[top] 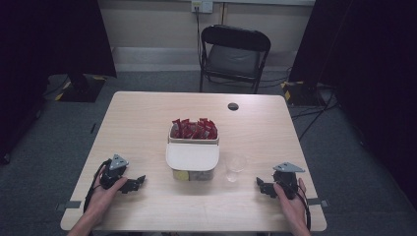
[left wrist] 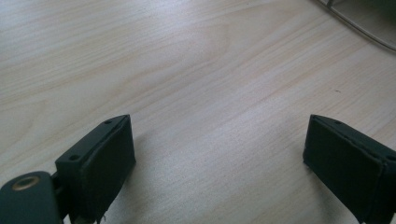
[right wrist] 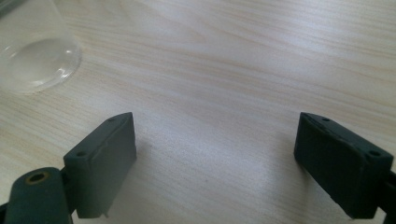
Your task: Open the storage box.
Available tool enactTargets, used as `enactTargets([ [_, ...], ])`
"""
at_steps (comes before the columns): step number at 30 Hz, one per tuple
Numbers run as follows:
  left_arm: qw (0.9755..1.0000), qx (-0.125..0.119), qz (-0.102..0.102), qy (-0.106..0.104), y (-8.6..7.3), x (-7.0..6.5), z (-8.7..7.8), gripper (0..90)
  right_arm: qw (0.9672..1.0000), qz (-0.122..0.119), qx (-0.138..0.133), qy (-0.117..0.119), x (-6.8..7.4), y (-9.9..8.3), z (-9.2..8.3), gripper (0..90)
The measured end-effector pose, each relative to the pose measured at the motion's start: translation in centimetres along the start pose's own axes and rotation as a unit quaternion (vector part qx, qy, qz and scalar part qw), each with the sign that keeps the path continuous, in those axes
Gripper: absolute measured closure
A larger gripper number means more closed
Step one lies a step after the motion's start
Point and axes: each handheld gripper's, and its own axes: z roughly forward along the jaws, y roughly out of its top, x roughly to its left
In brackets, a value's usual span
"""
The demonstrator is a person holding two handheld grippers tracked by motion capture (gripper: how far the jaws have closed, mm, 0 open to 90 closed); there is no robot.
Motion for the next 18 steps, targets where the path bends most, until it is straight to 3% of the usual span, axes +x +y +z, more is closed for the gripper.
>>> enactTargets([
  [12, 1.0000, 0.007, 0.000, 0.003, 0.20, -0.02, -0.02, 8.7, 1.0000, 0.000, 0.000, 0.000, -0.01, 0.00, 0.00, 12.3],
  [18, 1.0000, 0.005, -0.004, 0.004, 0.28, -0.11, -0.15, 15.4, 1.0000, -0.001, 0.000, 0.000, -0.04, 0.02, 0.03, 11.8],
])
